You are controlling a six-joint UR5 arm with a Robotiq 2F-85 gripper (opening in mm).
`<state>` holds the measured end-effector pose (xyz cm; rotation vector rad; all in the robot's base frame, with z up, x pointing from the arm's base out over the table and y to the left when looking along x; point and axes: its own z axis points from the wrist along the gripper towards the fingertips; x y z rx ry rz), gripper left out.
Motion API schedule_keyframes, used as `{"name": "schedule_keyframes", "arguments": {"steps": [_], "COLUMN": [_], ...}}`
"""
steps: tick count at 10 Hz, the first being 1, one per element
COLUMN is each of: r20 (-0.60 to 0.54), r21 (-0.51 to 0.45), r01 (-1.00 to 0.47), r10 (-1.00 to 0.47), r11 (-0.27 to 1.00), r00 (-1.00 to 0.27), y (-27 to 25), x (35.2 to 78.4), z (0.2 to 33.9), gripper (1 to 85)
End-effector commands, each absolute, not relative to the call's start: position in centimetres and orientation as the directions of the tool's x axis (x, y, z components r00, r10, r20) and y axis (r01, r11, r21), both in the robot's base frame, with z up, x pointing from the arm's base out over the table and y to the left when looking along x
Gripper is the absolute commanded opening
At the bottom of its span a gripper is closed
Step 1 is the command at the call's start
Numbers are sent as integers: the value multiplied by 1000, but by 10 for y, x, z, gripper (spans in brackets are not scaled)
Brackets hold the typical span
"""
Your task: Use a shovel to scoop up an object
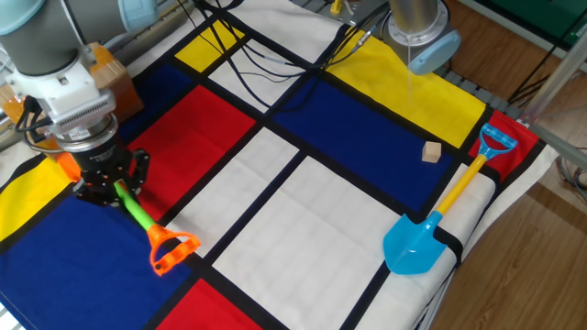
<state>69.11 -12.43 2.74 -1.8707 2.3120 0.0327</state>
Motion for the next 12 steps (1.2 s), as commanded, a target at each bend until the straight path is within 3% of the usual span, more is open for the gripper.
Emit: {"name": "schedule_keyframes", "arguments": {"steps": [1, 12], "r20": [-120, -91], "r21": [-115, -87], "r01": [-961, -951], "r10": [-964, -953], "r11": [250, 295], "r00": [-237, -288], "y": [-135, -141], "x": [698, 689], "z": [29, 27], "gripper": [10, 10]}}
